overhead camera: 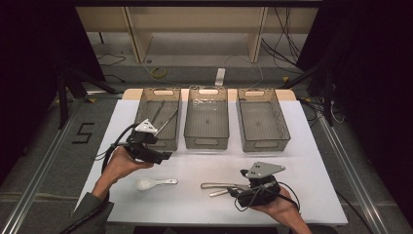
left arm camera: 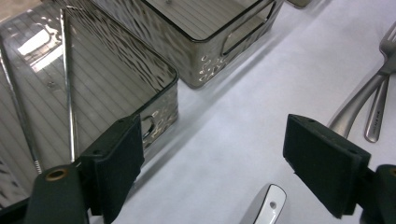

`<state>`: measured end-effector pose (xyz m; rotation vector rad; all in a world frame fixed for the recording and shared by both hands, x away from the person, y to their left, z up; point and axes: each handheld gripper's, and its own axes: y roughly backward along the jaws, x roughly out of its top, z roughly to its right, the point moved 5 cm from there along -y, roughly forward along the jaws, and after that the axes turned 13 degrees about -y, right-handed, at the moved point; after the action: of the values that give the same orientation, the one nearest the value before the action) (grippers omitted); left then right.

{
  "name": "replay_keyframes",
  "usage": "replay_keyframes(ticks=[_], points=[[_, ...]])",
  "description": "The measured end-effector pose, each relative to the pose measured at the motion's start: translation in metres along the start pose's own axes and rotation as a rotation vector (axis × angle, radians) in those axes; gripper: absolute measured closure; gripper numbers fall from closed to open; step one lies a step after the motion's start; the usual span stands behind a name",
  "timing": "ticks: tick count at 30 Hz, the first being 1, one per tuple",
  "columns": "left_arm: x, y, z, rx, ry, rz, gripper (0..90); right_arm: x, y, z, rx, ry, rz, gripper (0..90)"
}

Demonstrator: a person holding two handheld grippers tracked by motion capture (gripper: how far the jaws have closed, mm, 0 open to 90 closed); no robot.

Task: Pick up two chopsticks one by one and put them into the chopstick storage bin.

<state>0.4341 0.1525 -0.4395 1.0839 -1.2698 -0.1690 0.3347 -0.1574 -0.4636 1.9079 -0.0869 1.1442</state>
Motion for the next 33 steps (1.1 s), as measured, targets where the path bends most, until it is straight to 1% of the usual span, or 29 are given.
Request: replay_keyframes(ticks=[1,2,4,7,10,15,17,20,26,27,29,33], points=[[-0.002,-0.003,0.001,-0.004,0.002,-0.011,19.7,0.000,0.001,0.000,-0.001,-0.004,0.004,26.2],[-0.004,-0.005,0.002,-0.008,-0.007,-0.027,19.5,-0.001,0.002,0.000,0.000,-0.005,0.009,26.1],[-0.007,-0.009,0.004,-0.014,-0.012,-0.047,19.1,-0.001,0.003,0.001,0.001,-0.013,0.020,26.1],[-0.008,-0.011,0.006,-0.021,-0.008,-0.049,19.1,-0.002,0.005,0.003,0.002,-0.025,0.027,26.1],[-0.009,-0.014,0.008,-0.033,-0.011,-0.063,19.0,-0.003,0.006,0.007,0.003,-0.041,0.035,26.1],[-0.011,-0.015,0.010,-0.046,-0.007,-0.089,18.8,-0.004,0.009,0.012,0.006,-0.068,0.064,26.1],[-0.012,-0.015,0.011,-0.053,-0.012,-0.104,18.7,-0.004,0.010,0.013,0.009,-0.073,0.064,26.1],[-0.015,-0.016,0.013,-0.059,-0.028,-0.139,18.6,-0.005,0.011,0.013,0.010,-0.077,0.069,26.0],[-0.019,-0.020,0.018,-0.066,-0.059,-0.196,18.6,-0.005,0.015,0.014,0.009,-0.092,0.084,26.0],[-0.020,-0.020,0.019,-0.068,-0.068,-0.203,18.6,-0.005,0.015,0.015,0.007,-0.095,0.088,25.9],[-0.021,-0.020,0.020,-0.074,-0.073,-0.211,18.5,-0.005,0.016,0.015,0.005,-0.095,0.094,26.0],[-0.024,-0.022,0.021,-0.078,-0.076,-0.228,18.6,-0.005,0.016,0.016,0.002,-0.103,0.099,25.9]])
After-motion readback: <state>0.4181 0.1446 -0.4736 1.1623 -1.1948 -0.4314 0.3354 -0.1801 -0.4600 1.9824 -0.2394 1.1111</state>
